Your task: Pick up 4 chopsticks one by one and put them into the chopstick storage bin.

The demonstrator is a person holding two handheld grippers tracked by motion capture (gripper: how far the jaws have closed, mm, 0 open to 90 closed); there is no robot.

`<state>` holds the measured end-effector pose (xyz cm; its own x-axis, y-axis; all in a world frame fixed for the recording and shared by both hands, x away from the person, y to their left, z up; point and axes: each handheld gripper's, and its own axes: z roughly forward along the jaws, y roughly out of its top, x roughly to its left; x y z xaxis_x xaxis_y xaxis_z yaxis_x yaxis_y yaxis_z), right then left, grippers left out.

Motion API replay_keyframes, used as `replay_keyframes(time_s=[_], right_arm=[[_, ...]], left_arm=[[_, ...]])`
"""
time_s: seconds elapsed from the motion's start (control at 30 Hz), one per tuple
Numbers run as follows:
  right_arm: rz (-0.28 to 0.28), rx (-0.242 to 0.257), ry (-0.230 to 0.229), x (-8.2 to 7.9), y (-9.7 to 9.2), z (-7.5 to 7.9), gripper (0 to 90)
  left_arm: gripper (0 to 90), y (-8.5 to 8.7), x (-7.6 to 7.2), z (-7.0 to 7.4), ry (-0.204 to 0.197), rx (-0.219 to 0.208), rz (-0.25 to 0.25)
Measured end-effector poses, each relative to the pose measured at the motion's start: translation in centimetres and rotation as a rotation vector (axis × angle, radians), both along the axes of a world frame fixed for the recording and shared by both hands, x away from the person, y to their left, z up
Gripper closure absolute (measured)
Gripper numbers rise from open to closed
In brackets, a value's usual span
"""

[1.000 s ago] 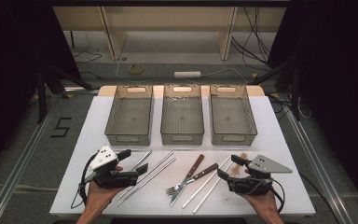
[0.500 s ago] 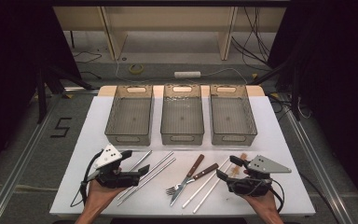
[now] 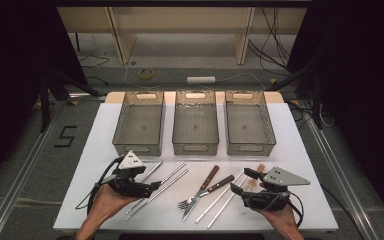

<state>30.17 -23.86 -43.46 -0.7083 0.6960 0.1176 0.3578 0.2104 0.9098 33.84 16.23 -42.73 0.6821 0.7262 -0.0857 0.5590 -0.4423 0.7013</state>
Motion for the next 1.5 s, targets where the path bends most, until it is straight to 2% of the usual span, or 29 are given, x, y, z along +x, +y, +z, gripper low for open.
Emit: replay_keyframes(time_s=[0.07,0.13,0.17,0.3,0.33,0.37,0.43,0.5,0.57,0.6,0.8,1.23,1.5], right_arm=[[0.002,0.001,0.000,0.0,0.0,0.0,28.5],[0.005,-0.001,0.001,0.0,0.1,0.0,28.6],[0.006,-0.001,0.002,0.0,0.1,0.0,28.7],[0.010,0.000,0.004,0.0,0.1,0.0,28.8],[0.010,0.000,0.005,0.0,0.1,0.0,28.9],[0.011,-0.001,0.006,0.0,0.1,0.0,28.9],[0.012,-0.001,0.006,0.0,0.1,0.0,29.1],[0.014,-0.001,0.006,0.0,0.1,0.0,29.2],[0.014,0.001,0.007,0.0,0.0,0.0,29.3],[0.014,0.001,0.008,0.0,0.0,0.0,29.4],[0.017,0.003,0.010,0.0,0.1,0.0,29.5],[0.021,0.006,0.016,0.0,0.1,-0.1,29.6],[0.021,0.006,0.020,0.1,0.1,-0.1,30.0]], left_arm=[[29.0,-0.1,0.2,-0.1,0.015,0.014,-0.003],[32.4,-0.3,0.6,-0.5,0.055,0.039,-0.010],[34.4,-0.4,0.9,-0.8,0.074,0.070,-0.016],[42.3,-0.6,1.3,-1.0,0.094,0.099,-0.023],[43.7,-0.7,1.6,-1.2,0.118,0.126,-0.036],[45.2,-0.7,1.8,-1.4,0.130,0.135,-0.045],[49.3,-0.8,1.9,-1.5,0.140,0.147,-0.051],[52.6,-1.1,2.2,-1.9,0.161,0.187,-0.062],[55.8,-1.2,2.3,-2.1,0.168,0.191,-0.061],[57.3,-1.4,2.5,-2.3,0.189,0.208,-0.073],[66.1,-1.7,2.8,-2.9,0.211,0.240,-0.079],[75.8,-2.4,3.1,-3.9,0.255,0.286,-0.107],[80.8,-2.6,3.2,-3.9,0.254,0.311,-0.112]])
